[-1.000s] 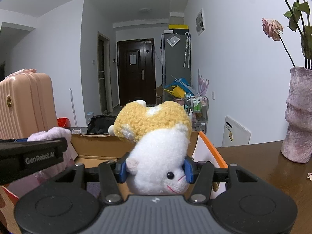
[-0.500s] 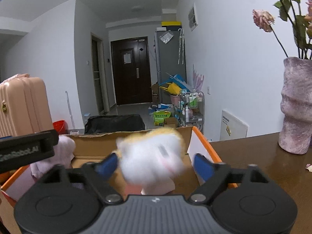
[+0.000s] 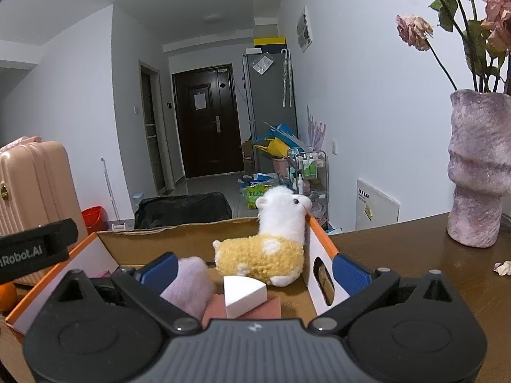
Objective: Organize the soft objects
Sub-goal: 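Lower both grippers into the box and open them to release headband and sheep, then withdraw both tools from the box toward the items on the table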
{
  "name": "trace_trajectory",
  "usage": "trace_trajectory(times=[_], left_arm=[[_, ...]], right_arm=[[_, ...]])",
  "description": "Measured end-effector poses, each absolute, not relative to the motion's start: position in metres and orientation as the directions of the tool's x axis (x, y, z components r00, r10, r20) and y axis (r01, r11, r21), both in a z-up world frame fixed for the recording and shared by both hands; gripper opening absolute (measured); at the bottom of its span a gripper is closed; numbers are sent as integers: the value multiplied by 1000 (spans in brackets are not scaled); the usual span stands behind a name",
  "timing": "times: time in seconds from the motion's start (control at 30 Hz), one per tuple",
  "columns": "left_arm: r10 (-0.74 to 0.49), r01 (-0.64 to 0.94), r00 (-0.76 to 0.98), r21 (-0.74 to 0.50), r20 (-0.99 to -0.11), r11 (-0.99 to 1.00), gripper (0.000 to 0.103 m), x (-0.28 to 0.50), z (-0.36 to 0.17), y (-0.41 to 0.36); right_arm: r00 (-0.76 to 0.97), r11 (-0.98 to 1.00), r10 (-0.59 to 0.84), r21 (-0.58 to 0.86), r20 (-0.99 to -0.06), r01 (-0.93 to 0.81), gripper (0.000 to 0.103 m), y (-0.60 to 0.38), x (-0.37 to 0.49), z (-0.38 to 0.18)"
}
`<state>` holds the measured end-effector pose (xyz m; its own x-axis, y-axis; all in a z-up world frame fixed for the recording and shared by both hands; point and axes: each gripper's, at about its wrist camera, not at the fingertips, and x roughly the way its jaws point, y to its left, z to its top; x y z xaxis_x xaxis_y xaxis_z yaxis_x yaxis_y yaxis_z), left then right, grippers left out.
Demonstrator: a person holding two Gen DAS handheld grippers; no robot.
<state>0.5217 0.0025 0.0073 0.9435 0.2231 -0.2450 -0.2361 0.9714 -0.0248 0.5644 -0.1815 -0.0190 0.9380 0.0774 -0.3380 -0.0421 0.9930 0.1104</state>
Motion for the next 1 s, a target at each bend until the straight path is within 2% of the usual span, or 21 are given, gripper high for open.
trace_trajectory(times=[0.5,1.0], left_arm=[[215,-234,946,-51,-242,971,103,475,13,18],[211,-225,944,-26,-254,974,103,408,9,21]], right_arm=[[939,993,99,95,-330,-71,103,-199,523,-1],[936,993,120,39,-331,-113,103,-201,459,-8]])
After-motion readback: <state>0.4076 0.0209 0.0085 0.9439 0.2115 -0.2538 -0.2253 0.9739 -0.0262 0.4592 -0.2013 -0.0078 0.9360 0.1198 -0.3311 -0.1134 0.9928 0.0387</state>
